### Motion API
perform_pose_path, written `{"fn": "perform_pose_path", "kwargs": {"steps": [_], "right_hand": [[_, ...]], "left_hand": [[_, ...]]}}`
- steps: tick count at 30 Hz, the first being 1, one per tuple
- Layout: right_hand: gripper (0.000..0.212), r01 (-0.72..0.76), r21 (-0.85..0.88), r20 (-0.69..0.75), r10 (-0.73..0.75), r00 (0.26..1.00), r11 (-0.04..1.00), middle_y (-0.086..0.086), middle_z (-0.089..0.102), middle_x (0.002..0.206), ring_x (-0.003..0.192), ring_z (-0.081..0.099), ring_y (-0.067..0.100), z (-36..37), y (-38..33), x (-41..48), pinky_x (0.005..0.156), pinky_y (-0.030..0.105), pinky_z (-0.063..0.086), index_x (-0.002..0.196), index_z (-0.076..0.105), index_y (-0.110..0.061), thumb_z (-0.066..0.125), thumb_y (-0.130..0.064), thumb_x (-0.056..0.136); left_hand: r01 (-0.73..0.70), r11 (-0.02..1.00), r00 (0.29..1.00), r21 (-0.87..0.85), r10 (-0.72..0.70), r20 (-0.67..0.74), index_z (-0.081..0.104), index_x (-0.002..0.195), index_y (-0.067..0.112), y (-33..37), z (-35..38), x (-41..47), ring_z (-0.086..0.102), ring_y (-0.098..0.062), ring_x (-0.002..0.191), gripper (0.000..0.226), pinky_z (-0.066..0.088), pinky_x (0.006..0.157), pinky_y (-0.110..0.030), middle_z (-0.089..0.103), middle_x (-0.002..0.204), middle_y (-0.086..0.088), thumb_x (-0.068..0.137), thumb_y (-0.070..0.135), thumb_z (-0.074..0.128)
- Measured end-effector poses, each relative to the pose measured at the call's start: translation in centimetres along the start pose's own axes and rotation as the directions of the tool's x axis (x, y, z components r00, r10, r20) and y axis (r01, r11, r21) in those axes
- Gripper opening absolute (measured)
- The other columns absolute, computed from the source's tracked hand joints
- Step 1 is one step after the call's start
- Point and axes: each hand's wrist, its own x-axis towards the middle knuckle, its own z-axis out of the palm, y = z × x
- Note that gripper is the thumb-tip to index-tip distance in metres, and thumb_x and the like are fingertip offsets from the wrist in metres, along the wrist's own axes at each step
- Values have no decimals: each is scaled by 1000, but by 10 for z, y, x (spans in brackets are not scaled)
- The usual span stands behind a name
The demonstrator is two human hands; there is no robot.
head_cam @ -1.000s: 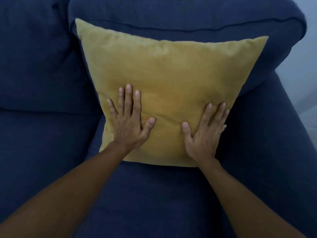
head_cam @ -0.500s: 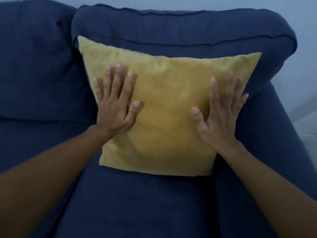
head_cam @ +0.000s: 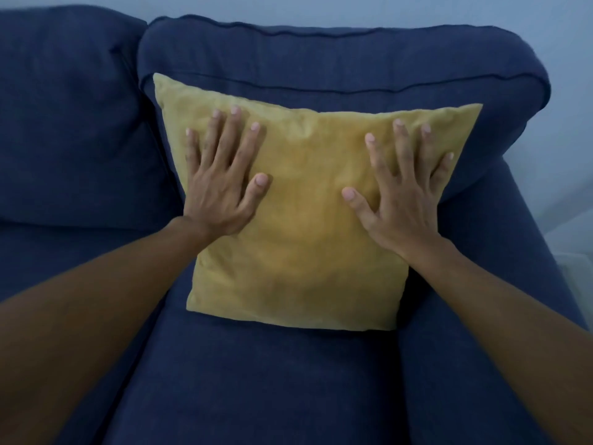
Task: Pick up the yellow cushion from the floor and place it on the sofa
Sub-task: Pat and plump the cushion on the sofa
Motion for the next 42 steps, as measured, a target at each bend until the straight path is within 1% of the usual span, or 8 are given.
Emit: {"fn": "perform_pose_path", "kwargs": {"steps": [13, 21, 25, 29, 32, 35, 37, 42], "right_hand": [[84, -19, -51, 105, 24, 994, 999, 7, 2, 171, 155, -5, 40, 7, 0, -1, 114, 73, -1, 161, 18, -35, 25, -83, 92], [84, -7, 1, 48, 7, 999, 1000, 9, 0, 171, 155, -5, 41, 1, -2, -7, 114, 73, -2, 161, 16, -33, 28, -82, 93], [91, -187, 180, -70, 202, 977, 966, 14, -9, 170, 154, -8, 42, 2, -4, -23, 113, 69, -2, 164, 5, -32, 39, -79, 93], [102, -526, 482, 30, 586, 810, 701, 11, -15, 169, 155, 0, 33, 8, -8, -40, 117, 56, 17, 163, -5, -32, 42, -84, 88], [108, -516, 627, 124, 579, 806, 584, 8, -6, 170, 153, 11, 19, 10, -10, -36, 110, 30, 18, 162, -8, -30, 44, -85, 84], [105, -381, 677, 30, 493, 870, 630, 7, 0, 170, 147, 7, 1, 7, -12, -32, 108, 4, 8, 163, -4, -21, 52, -74, 91], [103, -305, 672, -32, 438, 898, 675, 7, 3, 170, 150, 6, 1, 6, -15, -36, 111, 4, 6, 163, -1, -17, 57, -66, 93], [102, -225, 645, -89, 365, 927, 730, 4, 6, 167, 148, 5, -8, 13, -11, -43, 115, 9, 10, 163, 2, -15, 61, -62, 93]], "left_hand": [[29, 999, 990, 15, -30, 140, 5, 166, 27, 4, 1, -1, 0, -29, 161, 68, -3, 126, -60, 3, 175, -7, 106, 59, 13], [47, 998, 992, -41, -42, 117, 7, 166, 29, 6, -9, -7, -2, -29, 161, 67, -7, 126, -57, 2, 175, -8, 106, 59, 12], [287, 942, 957, -173, -277, 81, 5, 165, 35, 17, -10, -17, -11, -27, 160, 70, -10, 123, -59, -7, 174, -3, 104, 65, 23], [664, 656, 739, -359, -648, 183, -1, 162, 44, 26, -10, -24, -13, -33, 159, 85, -1, 122, -67, -17, 173, -1, 93, 80, 33], [662, 511, 706, -548, -671, 227, 0, 165, 36, 26, -12, -19, -2, -25, 160, 95, 8, 122, -37, -13, 173, -9, 91, 76, 44], [581, 525, 742, -622, -656, 140, 4, 166, 26, 32, -19, -11, 2, -18, 159, 95, 7, 115, -19, 2, 174, -8, 94, 68, 48], [543, 534, 752, -648, -653, 92, 6, 166, 23, 38, -21, -12, 2, -20, 160, 92, 8, 119, -21, 8, 173, -5, 96, 64, 50], [500, 582, 781, -641, -622, 45, 9, 165, 20, 42, -16, -22, 4, -24, 161, 91, 5, 116, -5, 7, 173, -13, 97, 61, 52]]}}
